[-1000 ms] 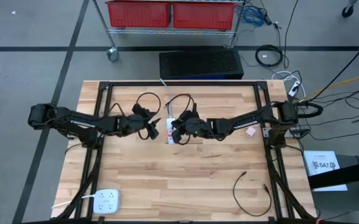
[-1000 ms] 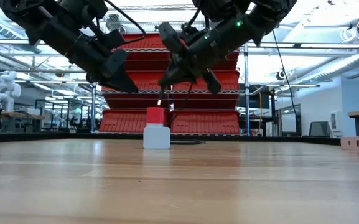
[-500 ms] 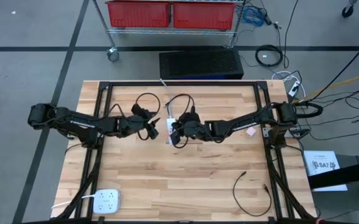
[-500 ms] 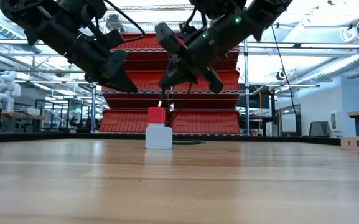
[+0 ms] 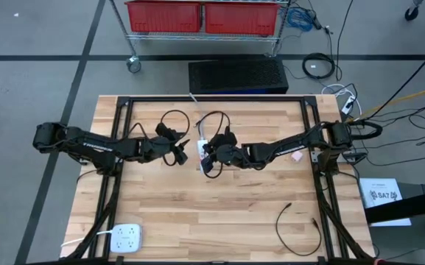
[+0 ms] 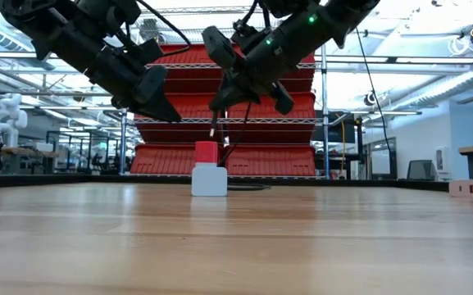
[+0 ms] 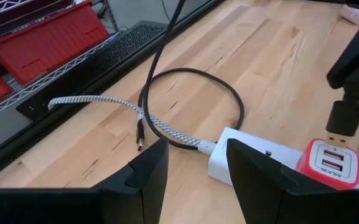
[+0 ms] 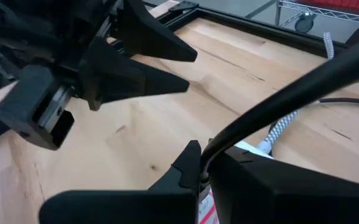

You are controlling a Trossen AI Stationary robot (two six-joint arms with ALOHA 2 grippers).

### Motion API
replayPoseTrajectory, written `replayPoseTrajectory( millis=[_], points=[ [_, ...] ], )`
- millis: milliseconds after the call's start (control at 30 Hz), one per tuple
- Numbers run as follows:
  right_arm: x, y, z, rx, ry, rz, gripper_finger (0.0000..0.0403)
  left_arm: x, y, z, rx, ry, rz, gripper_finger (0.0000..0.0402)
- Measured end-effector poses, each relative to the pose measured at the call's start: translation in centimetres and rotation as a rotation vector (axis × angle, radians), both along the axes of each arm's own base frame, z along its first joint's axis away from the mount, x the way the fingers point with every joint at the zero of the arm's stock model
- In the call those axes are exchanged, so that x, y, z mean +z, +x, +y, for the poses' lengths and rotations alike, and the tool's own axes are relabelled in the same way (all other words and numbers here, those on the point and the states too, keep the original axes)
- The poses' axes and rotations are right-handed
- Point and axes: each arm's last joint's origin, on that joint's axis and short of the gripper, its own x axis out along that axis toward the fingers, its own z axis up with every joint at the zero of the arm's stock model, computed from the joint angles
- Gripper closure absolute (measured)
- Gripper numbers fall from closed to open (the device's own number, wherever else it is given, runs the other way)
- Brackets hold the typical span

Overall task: Insert USB
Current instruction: Insert the black charger cable into the pink charger adapter

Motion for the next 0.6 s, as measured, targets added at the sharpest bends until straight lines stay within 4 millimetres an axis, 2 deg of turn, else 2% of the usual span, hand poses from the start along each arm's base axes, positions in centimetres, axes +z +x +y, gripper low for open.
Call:
replayPoseTrajectory(
  millis=[167,367,600],
  points=[
    [-0.9,0.6,0.5,-0.002,-0.01,0.015,0.0402,0.0,0.0,0.0,0.0,-0.001,0.0,0.0233],
    [-0.4,2.4,1.2,0.039,-0.069,0.095,0.0402,0.0,0.0,0.0,0.0,-0.001,-0.001,0.0233],
    [0.2,2.2,1.4,0.045,-0.117,0.17,0.0403,0.0,0.0,-0.1,-0.001,-0.001,0.003,0.0233]
  ],
)
